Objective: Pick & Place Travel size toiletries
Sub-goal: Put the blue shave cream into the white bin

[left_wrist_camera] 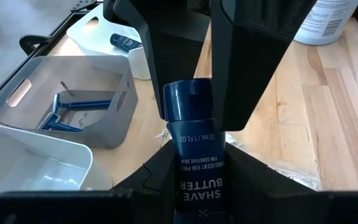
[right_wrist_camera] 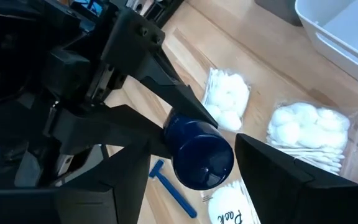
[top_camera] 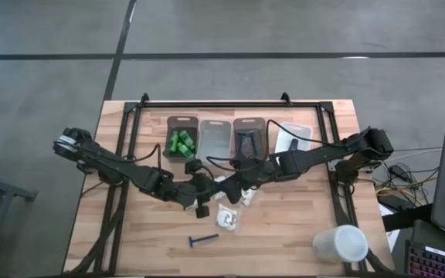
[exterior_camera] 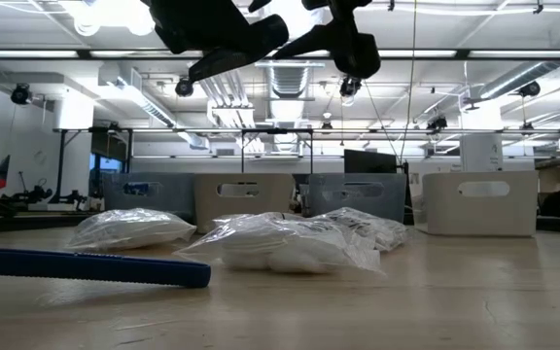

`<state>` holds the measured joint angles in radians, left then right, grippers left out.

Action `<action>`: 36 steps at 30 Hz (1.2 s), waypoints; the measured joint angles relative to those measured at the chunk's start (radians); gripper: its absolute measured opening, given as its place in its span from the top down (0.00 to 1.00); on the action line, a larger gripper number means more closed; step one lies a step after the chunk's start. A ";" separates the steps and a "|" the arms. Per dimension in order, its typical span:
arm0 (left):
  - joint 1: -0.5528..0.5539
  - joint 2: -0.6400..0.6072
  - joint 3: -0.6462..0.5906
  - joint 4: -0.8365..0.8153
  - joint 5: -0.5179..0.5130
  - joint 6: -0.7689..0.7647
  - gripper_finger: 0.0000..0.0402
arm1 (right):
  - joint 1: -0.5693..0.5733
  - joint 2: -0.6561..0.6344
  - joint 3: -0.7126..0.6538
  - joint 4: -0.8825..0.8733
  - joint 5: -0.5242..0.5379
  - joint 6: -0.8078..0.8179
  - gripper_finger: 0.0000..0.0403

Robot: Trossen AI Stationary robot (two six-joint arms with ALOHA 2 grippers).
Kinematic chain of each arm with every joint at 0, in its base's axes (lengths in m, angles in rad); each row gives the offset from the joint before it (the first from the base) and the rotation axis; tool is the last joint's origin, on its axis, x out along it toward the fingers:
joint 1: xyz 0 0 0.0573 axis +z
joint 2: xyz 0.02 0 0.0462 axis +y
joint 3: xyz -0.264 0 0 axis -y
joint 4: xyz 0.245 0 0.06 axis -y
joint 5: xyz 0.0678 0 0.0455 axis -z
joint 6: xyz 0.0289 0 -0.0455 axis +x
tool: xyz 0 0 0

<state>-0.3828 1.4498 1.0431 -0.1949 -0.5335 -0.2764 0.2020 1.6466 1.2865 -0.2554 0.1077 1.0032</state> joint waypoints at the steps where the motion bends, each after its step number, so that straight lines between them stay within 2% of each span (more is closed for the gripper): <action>1: 0.000 0.000 0.000 0.000 0.000 0.000 0.72 | 0.000 0.000 0.000 0.000 0.000 0.000 0.42; 9: 0.000 0.000 0.000 0.000 0.000 0.000 0.72 | 0.000 0.000 0.000 -0.001 -0.001 0.000 0.41; 25: 0.000 0.000 0.000 0.001 -0.018 0.002 0.72 | -0.003 -0.002 0.000 -0.009 -0.028 -0.001 0.70; 30: 0.000 0.000 0.000 0.004 -0.029 -0.005 0.68 | -0.005 -0.002 0.000 -0.018 -0.027 0.000 0.69; 36: -0.001 0.000 0.000 0.012 -0.039 -0.050 0.57 | -0.008 -0.002 0.000 -0.028 -0.026 -0.009 0.69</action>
<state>-0.3837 1.4502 1.0428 -0.1831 -0.5724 -0.3260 0.1936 1.6447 1.2865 -0.2839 0.0821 0.9946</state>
